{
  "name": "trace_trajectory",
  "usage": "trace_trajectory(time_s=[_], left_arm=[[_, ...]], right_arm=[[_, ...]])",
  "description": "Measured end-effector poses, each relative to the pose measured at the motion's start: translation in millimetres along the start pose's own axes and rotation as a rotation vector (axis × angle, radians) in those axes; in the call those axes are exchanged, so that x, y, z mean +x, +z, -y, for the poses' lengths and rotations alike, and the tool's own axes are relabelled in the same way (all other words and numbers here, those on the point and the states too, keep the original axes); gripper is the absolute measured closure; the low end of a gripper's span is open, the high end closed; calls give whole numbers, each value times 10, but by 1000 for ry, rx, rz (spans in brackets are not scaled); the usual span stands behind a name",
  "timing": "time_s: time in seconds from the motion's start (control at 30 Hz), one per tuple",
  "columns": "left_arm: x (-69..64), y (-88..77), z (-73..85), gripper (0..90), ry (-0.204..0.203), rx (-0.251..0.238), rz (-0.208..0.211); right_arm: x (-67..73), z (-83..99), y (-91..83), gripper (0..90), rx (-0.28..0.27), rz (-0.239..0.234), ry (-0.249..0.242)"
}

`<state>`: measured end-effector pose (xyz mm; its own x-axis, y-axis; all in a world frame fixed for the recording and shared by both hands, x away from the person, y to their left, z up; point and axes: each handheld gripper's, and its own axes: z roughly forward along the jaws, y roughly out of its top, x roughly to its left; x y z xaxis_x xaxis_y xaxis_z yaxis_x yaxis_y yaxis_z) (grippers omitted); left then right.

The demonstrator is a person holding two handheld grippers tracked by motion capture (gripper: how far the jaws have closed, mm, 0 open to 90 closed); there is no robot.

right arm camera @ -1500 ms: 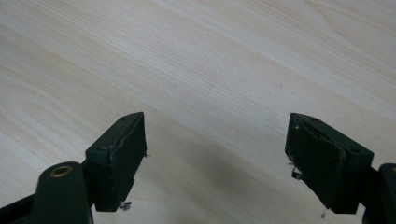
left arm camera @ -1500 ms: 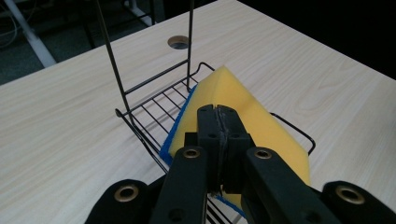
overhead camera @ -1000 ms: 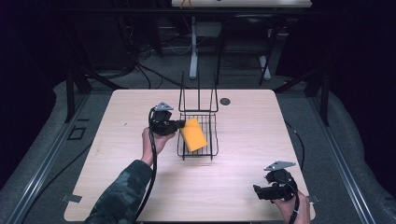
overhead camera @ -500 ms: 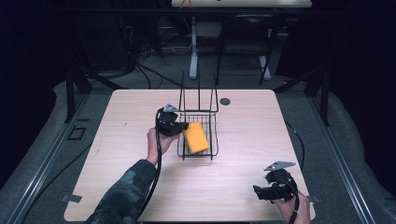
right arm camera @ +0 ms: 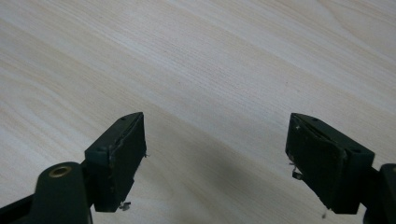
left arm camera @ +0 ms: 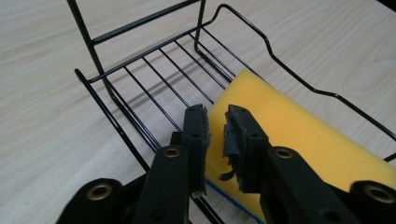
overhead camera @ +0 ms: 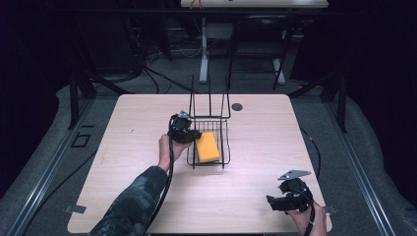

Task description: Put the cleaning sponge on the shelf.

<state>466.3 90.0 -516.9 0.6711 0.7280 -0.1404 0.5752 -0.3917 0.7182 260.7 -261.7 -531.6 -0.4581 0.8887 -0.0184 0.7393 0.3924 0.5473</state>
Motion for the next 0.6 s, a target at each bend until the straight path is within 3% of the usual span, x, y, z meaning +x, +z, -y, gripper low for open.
trace_trajectory(time_s=[0.13,0.33,0.6], left_arm=[[14,10,-3,654,0,8,-7],[2,-26,-18,398,-1,23,-4],[-30,-235,-29,277,37,19,-25]], right_arm=[[1,1,-4,197,-3,0,2],[0,2,-8,197,-3,-1,0],[0,5,-22,197,-9,2,1]])
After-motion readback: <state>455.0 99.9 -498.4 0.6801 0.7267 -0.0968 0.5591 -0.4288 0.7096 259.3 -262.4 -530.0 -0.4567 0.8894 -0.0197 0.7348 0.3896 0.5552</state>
